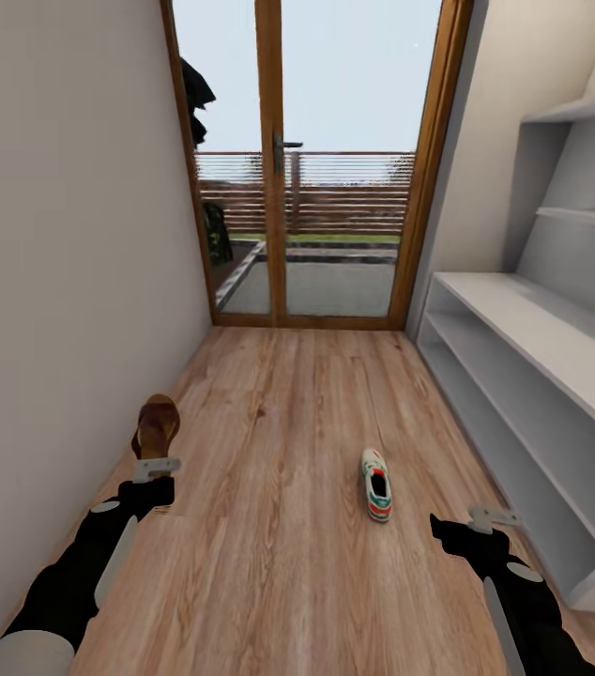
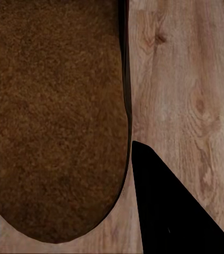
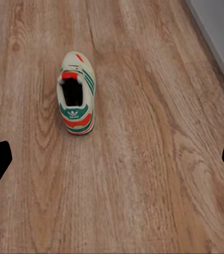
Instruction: Pick up the two gym shoes and the two sandals from the corridor floor and place them onto the hallstand (shoe rack) in the corridor, making sure they are on the rack and not on the floor. Arrange them so the two gym shoes are next to each other and the two sandals are next to each other.
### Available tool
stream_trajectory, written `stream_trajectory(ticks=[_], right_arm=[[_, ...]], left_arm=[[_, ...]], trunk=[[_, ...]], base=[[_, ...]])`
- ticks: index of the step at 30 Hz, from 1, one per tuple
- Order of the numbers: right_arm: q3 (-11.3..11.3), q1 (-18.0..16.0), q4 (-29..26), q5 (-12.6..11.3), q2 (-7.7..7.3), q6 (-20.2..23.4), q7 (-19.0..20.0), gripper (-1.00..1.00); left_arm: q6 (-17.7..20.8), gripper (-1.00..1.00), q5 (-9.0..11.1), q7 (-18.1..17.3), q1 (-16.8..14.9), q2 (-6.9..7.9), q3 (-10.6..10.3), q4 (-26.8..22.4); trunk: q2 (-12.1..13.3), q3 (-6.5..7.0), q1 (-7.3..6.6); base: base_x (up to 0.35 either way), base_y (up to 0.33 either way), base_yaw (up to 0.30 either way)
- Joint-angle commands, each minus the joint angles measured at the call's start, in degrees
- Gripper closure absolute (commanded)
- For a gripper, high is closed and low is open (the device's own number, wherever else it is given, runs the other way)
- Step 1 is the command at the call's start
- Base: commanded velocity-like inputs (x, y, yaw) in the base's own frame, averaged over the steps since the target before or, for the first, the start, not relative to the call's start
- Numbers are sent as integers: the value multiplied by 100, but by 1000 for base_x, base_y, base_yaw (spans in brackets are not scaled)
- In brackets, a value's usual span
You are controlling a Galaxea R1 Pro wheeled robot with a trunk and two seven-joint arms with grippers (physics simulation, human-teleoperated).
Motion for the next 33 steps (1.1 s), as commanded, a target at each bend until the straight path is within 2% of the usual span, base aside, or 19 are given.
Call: stream_trajectory(ticks=[1, 9, 33], right_arm=[[-2, -3, -8, 7, 1, 32, 1, -100], [4, -3, -8, 7, 1, 32, 1, -100], [-2, -3, -1, -1, -8, 32, 30, -100]], left_arm=[[37, 100, 34, -12, -2, 0, 2, -8], [35, 100, 34, -12, -2, -2, -11, -7], [28, 100, 34, -12, -2, -2, -20, -1]], trunk=[[-2, 4, 3], [-2, 41, 3], [-2, 44, 3]], base=[[341, 27, 0], [341, 7, 0], [337, 0, 0]])
